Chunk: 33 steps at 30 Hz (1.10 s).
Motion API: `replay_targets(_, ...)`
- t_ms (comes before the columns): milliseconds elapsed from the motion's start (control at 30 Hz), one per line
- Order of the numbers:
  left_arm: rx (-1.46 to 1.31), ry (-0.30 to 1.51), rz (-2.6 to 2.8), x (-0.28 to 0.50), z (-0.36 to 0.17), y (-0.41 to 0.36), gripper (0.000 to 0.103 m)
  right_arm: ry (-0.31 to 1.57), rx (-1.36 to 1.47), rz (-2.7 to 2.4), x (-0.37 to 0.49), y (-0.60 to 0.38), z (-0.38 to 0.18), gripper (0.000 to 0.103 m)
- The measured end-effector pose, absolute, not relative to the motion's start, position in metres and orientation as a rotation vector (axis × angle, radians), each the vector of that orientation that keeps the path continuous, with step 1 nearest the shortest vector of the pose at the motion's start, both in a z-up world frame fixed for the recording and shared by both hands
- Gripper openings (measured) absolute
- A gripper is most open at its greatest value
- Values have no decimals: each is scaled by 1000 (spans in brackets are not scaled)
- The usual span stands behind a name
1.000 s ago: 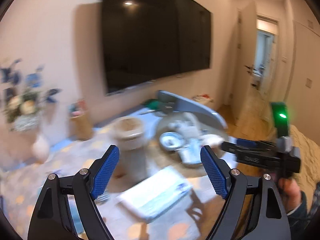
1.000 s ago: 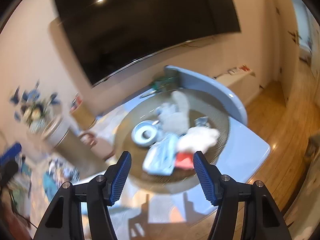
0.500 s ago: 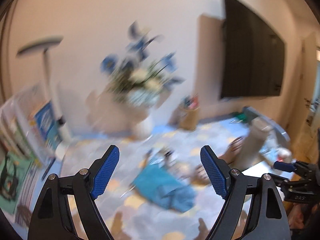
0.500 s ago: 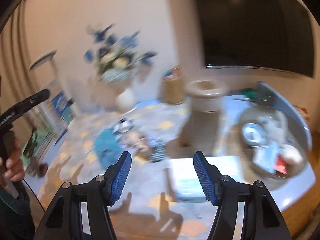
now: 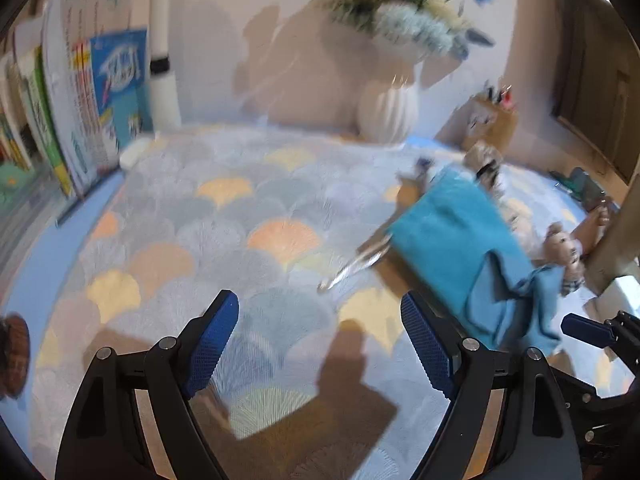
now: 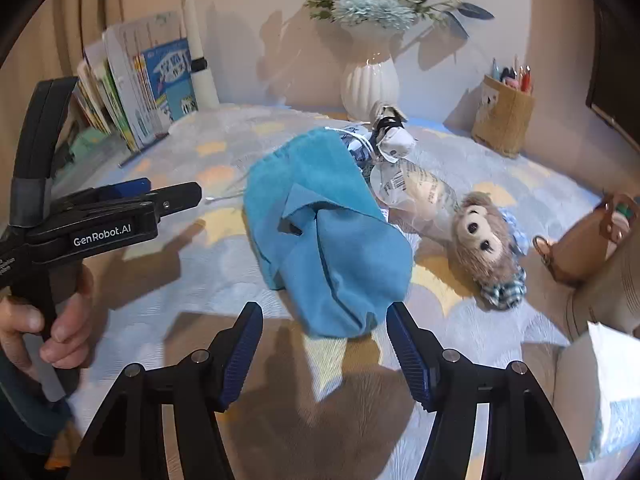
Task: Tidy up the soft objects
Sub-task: 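Move both empty grippers back to the desk pile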
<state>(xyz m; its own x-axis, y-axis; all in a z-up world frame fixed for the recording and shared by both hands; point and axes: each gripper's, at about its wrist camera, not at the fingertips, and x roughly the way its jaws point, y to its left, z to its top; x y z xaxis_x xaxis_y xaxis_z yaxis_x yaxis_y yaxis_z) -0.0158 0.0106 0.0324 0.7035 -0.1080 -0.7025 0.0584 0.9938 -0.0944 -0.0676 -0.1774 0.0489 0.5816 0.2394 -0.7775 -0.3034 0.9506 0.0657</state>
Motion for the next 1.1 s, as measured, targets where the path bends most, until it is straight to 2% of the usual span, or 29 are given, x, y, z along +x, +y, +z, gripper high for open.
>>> replay_targets(133, -105, 789, -129, -15, 31, 17, 82, 925, -65, 330, -64, -177, 32, 63)
replay_targets(633, -102, 821, -130, -9, 26, 15, 82, 899, -72, 370, -70, -174, 35, 67)
replay_targets(667, -99, 829, -126, -8, 25, 15, 82, 896, -71, 365, -70, -174, 35, 71)
replay_targets(700, -90, 847, -116, -6, 22, 14, 82, 895, -69, 359, -70, -175, 35, 81)
replay_targets(767, -72, 888, -115, -1, 18, 12, 82, 886, -52, 347, -70, -178, 37, 88)
replay_targets(1100, -64, 890, -118, -3, 19, 10, 82, 859, -26, 327, -73, -185, 41, 88)
